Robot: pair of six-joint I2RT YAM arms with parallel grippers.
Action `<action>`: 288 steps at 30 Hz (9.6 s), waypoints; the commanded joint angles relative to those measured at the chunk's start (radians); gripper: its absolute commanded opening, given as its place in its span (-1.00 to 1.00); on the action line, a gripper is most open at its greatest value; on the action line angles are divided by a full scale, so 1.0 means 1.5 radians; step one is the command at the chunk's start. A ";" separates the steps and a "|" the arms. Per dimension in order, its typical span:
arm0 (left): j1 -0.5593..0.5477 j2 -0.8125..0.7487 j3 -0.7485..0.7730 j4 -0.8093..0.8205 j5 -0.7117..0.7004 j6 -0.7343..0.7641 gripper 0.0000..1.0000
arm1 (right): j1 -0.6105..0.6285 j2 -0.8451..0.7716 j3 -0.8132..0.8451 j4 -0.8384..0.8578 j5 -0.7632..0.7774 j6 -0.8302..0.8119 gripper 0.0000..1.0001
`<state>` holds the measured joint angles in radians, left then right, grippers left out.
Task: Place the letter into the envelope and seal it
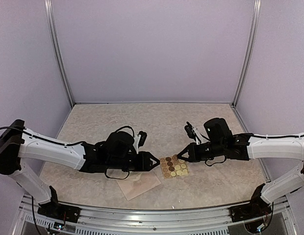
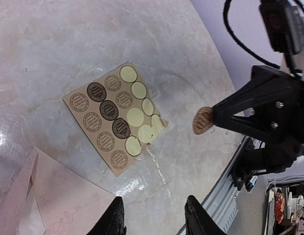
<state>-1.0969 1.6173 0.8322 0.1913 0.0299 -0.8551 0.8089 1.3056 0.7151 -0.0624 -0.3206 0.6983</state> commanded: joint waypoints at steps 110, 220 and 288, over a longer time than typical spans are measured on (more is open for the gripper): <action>0.042 -0.044 -0.210 -0.071 -0.035 0.011 -0.68 | 0.153 0.486 0.237 0.132 -0.106 0.089 -1.00; 0.030 -0.025 -0.263 0.004 -0.045 0.021 -0.94 | 0.165 0.504 0.275 0.108 -0.122 0.091 -1.00; 0.118 -0.205 -0.079 -0.116 -0.100 0.126 0.45 | 0.098 0.185 0.174 0.054 0.033 -0.024 0.49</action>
<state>-1.0080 1.3476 0.6788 0.0494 -0.1051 -0.7292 0.9905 1.6398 0.9661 0.0982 -0.3637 0.7551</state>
